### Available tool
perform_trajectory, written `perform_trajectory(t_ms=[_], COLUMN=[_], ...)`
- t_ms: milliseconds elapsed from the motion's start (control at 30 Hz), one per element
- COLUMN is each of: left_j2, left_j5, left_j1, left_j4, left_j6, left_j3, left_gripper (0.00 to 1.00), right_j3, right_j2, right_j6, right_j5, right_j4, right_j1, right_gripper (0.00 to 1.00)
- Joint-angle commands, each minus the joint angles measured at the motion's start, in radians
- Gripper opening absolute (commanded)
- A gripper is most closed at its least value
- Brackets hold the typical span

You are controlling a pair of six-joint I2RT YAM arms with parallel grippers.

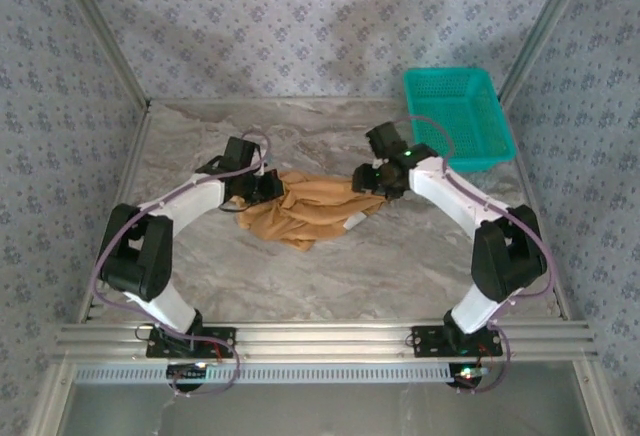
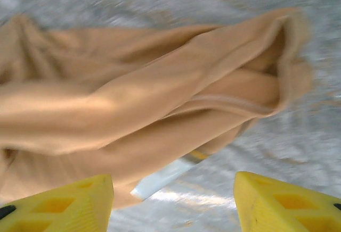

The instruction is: Fold the inside-out t-shirt

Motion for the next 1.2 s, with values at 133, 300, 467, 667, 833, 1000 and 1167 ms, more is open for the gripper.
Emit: perform_trajectory(t_ms=[133,300,467,667,833,1000,1167], left_j2=[-0.089,-0.208,-0.306,-0.279,-0.155,-0.078,-0.108], left_j5=[-0.027,-0.095,-0.091,-0.070,-0.084,-0.112,-0.141], left_j1=[0.002,0.000,-0.016,-0.079,-0.094,-0.052,0.053], left_j4=[0.009,-0.036,-0.018,0.171,0.219,0.177,0.066], left_j6=[-0.010,0.001,-0.033,-0.122,-0.111,-0.068,0.005], left_j3=[0.024,-0.046,-0.170,-0.323,-0.325,-0.295,-0.272], left_gripper=[0.36,0.54,0.49,0.58,0.55,0.19,0.00], right_j3=[0.074,0.155,0.227,0.285,0.300,0.274,0.215], right_j2=[0.143,0.284,0.385,0.391,0.302,0.158,-0.025], right_j6=[-0.025,-0.041,-0.050,-0.069,-0.080,-0.088,-0.082], right_j5=[-0.034,-0.045,-0.048,-0.030,-0.057,-0.151,-0.274], right_j4=[0.040,0.043,0.031,-0.002,-0.074,-0.119,-0.149], right_j1=[0.120,0.149,0.135,0.114,0.111,0.081,-0.031], right_gripper=[0.54,0.54,0.51,0.05,0.00,0.00,0.00])
